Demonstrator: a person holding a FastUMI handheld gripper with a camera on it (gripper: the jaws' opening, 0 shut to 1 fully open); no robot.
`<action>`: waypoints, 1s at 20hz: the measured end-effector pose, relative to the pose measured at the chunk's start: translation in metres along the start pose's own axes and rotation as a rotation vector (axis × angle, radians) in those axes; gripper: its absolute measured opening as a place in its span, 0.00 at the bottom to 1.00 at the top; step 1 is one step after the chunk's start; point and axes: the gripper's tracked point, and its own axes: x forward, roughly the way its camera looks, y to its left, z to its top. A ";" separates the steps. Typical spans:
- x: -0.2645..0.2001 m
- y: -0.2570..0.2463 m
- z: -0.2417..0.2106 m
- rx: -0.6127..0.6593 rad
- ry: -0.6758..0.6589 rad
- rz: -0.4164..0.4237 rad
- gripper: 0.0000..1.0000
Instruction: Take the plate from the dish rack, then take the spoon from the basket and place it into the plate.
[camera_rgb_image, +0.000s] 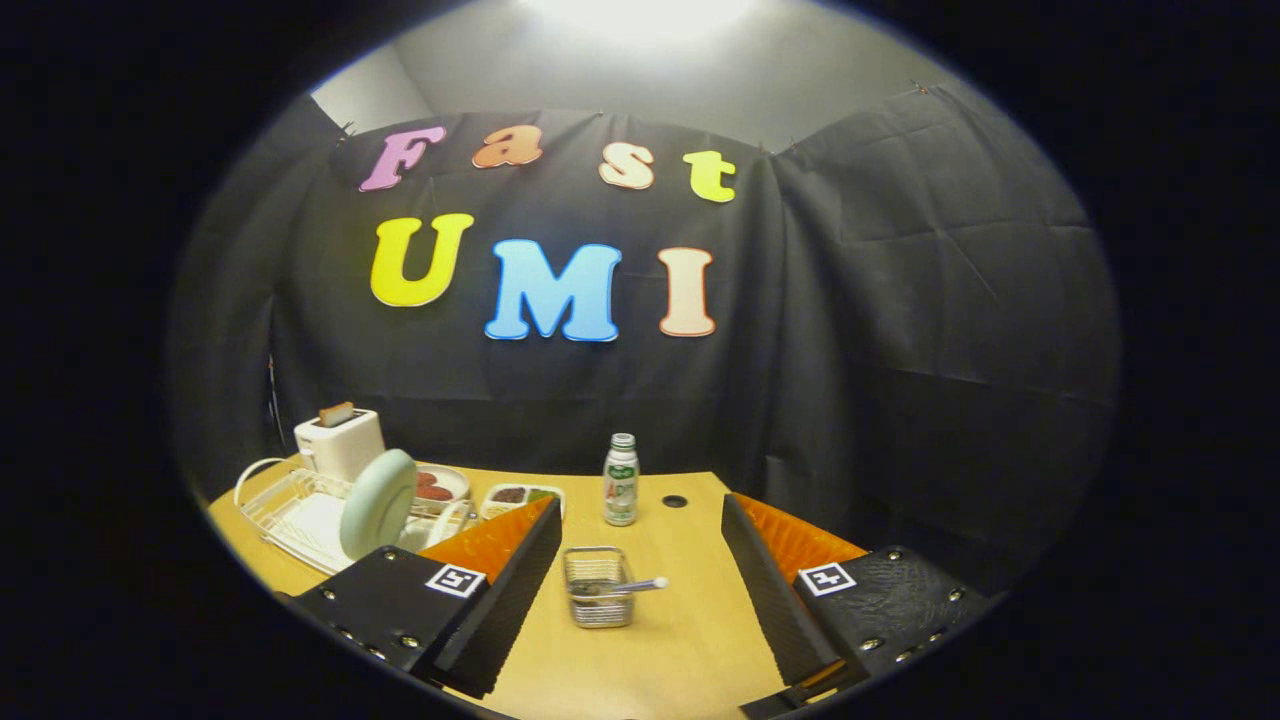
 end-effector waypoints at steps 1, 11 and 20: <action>0.002 0.020 0.002 0.016 0.000 0.020 0.98; 0.057 0.185 -0.015 0.088 0.115 0.225 0.98; 0.117 0.236 -0.070 0.175 0.304 0.245 0.99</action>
